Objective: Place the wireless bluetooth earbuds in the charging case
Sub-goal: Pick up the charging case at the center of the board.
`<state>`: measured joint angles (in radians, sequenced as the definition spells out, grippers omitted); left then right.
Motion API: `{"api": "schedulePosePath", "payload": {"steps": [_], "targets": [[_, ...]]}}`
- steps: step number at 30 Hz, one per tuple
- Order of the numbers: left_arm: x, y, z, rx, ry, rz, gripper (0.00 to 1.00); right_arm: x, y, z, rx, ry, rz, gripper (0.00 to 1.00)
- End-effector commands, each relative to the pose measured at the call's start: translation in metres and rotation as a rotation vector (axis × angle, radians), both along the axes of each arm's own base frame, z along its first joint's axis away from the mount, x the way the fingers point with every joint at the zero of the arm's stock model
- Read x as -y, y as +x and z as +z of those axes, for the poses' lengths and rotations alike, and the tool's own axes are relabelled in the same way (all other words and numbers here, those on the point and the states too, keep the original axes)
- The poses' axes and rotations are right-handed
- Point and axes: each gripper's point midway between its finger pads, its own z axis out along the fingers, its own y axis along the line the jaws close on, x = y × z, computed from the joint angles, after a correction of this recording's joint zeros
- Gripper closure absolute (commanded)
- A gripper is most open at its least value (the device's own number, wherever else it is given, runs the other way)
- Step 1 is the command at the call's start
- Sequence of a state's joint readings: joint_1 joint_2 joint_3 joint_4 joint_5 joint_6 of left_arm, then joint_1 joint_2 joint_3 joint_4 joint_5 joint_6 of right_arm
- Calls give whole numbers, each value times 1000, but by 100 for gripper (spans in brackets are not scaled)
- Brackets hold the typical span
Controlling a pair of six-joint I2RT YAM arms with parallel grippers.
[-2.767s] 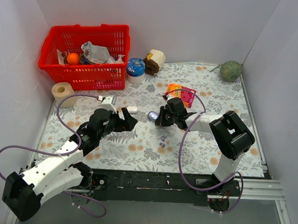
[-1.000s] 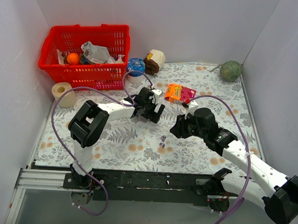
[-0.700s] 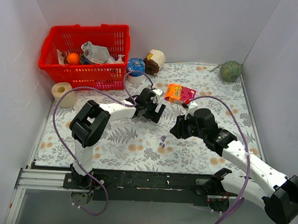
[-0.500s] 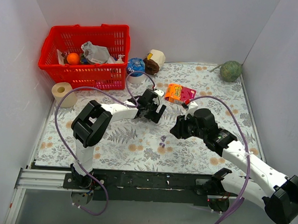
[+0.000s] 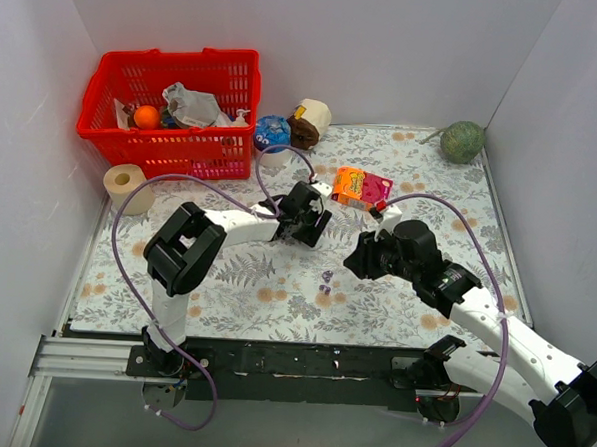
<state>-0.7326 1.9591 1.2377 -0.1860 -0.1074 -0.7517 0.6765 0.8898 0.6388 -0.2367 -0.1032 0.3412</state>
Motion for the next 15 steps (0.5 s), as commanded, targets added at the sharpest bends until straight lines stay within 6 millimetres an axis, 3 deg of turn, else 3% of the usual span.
{"api": "schedulePosePath", "payload": {"steps": [1, 2, 4, 8, 9, 10, 11, 12, 13, 15], "targets": [[-11, -4, 14, 46, -6, 21, 76, -1, 3, 15, 32, 28, -16, 57], [-13, -6, 28, 77, -38, 29, 88, -1, 5, 22, 40, 30, -23, 58], [-10, -1, 56, 157, -110, 39, 100, 0, 8, 31, 53, 33, -38, 57], [-13, -23, 127, 329, -328, -16, 100, -5, 15, 63, 114, 73, -30, 50], [-20, -39, 146, 396, -412, -40, 100, -11, 17, 80, 151, 116, -18, 48], [-16, -56, 161, 422, -487, -114, 100, -14, 16, 89, 170, 140, 0, 37], [-16, -73, 166, 444, -530, -177, 100, -21, 9, 99, 187, 176, 54, 33], [-24, -95, 183, 525, -612, -228, 100, -24, 9, 107, 220, 187, 86, 13], [-22, -116, 184, 533, -661, -317, 100, -28, 6, 122, 247, 205, 115, 8], [-26, -143, 201, 618, -743, -415, 100, -36, 2, 130, 252, 198, 189, 6]]}}
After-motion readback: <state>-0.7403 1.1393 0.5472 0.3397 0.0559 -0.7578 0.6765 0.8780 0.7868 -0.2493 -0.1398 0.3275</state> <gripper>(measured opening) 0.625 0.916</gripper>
